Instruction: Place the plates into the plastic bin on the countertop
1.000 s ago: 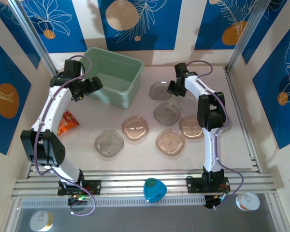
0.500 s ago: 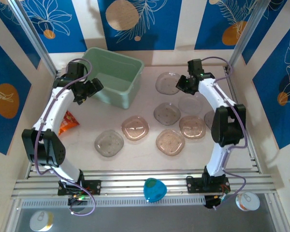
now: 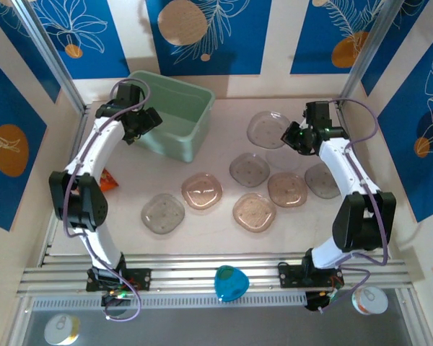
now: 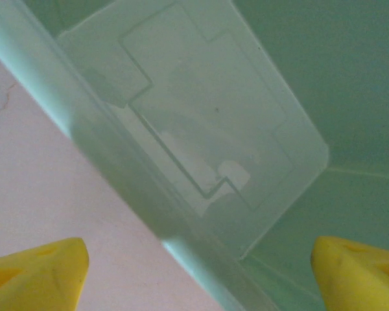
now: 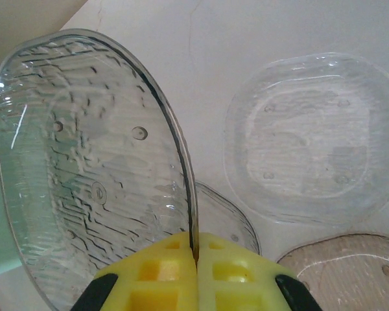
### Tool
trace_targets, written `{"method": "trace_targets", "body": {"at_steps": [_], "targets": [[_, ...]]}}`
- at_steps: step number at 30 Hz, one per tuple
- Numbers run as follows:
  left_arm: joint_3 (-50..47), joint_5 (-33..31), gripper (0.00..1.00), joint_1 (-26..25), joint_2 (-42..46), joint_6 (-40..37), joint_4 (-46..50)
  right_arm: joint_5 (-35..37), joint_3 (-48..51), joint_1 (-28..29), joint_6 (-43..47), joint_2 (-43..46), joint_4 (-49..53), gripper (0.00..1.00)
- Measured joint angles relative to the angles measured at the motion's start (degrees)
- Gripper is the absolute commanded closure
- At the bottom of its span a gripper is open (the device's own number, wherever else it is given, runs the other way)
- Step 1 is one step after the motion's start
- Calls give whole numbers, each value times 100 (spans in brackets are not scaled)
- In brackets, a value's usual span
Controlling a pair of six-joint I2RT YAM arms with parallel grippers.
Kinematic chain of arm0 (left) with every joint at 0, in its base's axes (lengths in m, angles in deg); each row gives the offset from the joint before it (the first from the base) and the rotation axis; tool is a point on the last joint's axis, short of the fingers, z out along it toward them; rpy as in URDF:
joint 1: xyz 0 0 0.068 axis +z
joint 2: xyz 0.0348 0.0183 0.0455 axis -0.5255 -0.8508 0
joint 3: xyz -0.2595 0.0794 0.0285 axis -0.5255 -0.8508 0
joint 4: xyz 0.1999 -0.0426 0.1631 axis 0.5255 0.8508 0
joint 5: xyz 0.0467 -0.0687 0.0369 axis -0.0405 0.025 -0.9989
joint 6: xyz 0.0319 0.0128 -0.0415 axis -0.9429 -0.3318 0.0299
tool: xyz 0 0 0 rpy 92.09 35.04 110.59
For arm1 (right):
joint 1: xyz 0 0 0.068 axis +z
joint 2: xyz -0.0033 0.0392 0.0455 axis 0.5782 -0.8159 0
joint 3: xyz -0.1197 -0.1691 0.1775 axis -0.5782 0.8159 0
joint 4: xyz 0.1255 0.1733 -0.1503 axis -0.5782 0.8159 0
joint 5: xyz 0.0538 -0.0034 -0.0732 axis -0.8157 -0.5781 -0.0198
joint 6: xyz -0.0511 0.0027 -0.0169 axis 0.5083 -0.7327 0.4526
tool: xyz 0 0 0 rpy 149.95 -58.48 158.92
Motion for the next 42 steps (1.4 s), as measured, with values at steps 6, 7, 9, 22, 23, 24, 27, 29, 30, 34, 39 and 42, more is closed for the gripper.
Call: {"method": "trace_targets", "body": {"at_steps": [6,7,9,22,23,24,27,29,30,34,39,42], "targets": [[649,46,28,-109,-634,-72,177,-173,332,-96,-103,157,-70,100],[815,55,30,-131,-752,-98,275,-203,393,-107,-133,181,-72,100],[1121,125,34,-173,-970,-177,400,-238,487,-107,-184,238,-76,100],[1388,415,61,-411,-1156,-264,455,-369,616,-210,-273,501,-203,100],[1397,426,62,-428,-1156,-267,455,-382,629,-221,-275,505,-208,100],[1405,444,62,-444,-1156,-269,452,-398,643,-221,-273,507,-216,100],[1419,461,62,-490,-1158,-317,463,-413,710,-232,-291,509,-240,100],[1419,476,63,-511,-1158,-341,463,-428,745,-243,-299,507,-247,100],[1419,485,64,-522,-1158,-354,463,-433,756,-245,-315,507,-247,100],[1493,522,65,-540,-1220,-367,459,-455,767,-271,-361,507,-267,100],[1788,667,70,-544,-1443,-448,459,-455,767,-284,-492,531,-264,100],[1956,769,71,-564,-1554,-557,474,-450,767,-308,-608,647,-251,100]]}}
